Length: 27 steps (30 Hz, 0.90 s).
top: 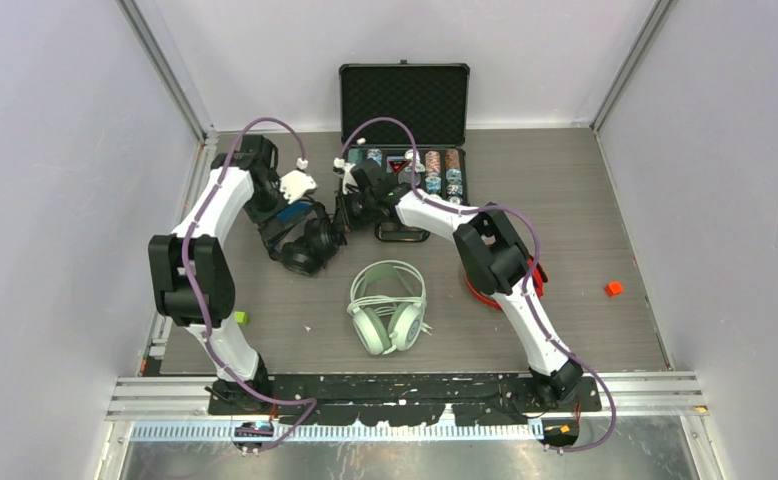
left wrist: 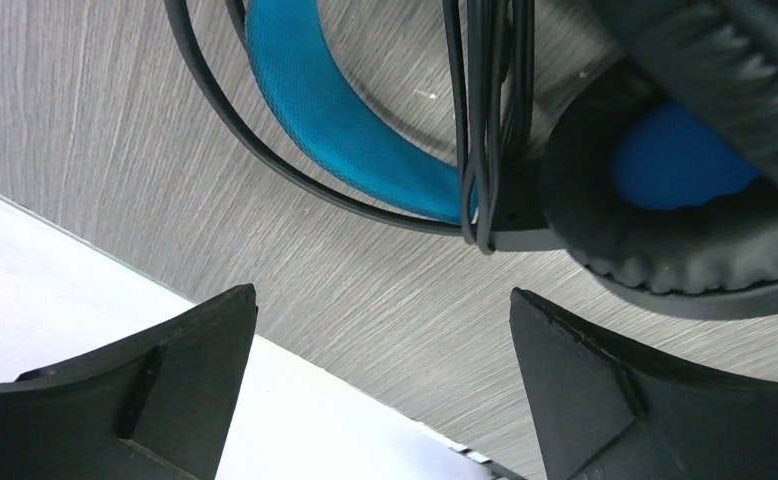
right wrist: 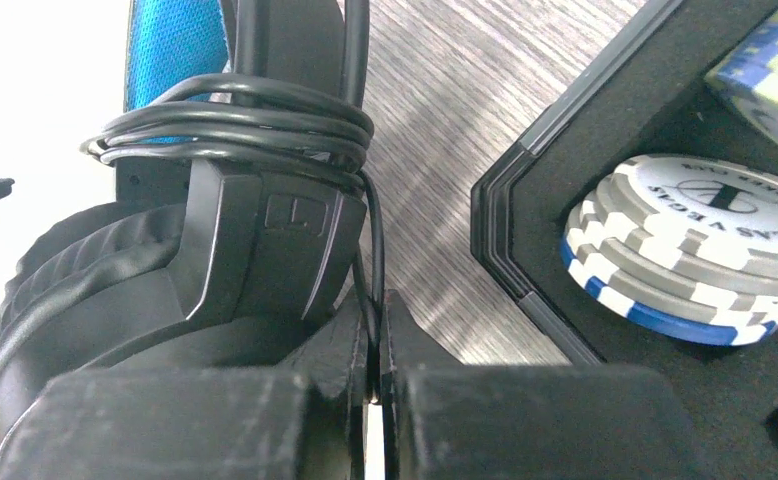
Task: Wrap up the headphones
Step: Place the headphones at the center of the board.
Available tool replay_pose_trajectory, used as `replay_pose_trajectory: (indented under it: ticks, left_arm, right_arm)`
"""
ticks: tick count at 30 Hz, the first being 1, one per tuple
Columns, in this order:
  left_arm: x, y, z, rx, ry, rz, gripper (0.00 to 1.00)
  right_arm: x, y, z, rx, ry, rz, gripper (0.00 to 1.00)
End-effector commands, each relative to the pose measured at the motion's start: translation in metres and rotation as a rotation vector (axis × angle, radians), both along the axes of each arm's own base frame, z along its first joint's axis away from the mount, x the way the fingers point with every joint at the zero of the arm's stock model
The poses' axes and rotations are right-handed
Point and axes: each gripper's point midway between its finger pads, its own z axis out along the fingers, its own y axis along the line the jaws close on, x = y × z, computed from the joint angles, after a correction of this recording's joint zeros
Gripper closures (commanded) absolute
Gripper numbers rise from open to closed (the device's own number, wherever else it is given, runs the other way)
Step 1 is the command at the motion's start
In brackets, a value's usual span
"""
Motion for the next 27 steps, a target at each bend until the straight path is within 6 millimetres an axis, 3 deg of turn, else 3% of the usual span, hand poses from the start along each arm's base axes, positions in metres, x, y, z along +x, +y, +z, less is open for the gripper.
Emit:
replay_pose_trajectory:
  ticks: [1,5,11,16,20,23,27]
  left_arm:
    - [0.018,-0.017,0.046,-0.102,-0.183,0.151,0.0]
    - [0.041,0.005,0.082,-0.112,-0.344,0.479,0.0]
    - [0.036,0.046,0.123,-0.241,-0.423,1.025,0.0]
    - [0.022,0.023,0.117,-0.454,-0.363,1.013,0.01]
    - [0.006,-0.003,0.099,-0.54,-0.24,0.963,0.12]
    - [-0.001,-0.026,0.09,-0.629,-0.148,0.945,0.25]
    - [0.0,-0.028,0.062,-0.553,-0.117,0.959,0.23]
  right_arm:
    - [0.011,0.019,0.049,0.07,-0.107,0.008,0.98]
    - [0.005,0.026,0.053,0.064,-0.118,0.02,0.98]
    - [-0.021,0.044,0.045,0.042,-0.109,0.04,0.98]
    - [-0.045,0.059,0.035,0.02,-0.087,0.037,0.98]
    - [-0.066,0.07,0.037,0.031,-0.092,0.052,0.98]
    - [-0.072,0.067,0.036,0.024,-0.099,0.04,0.98]
    - [-0.072,0.058,0.035,0.014,-0.146,0.035,0.98]
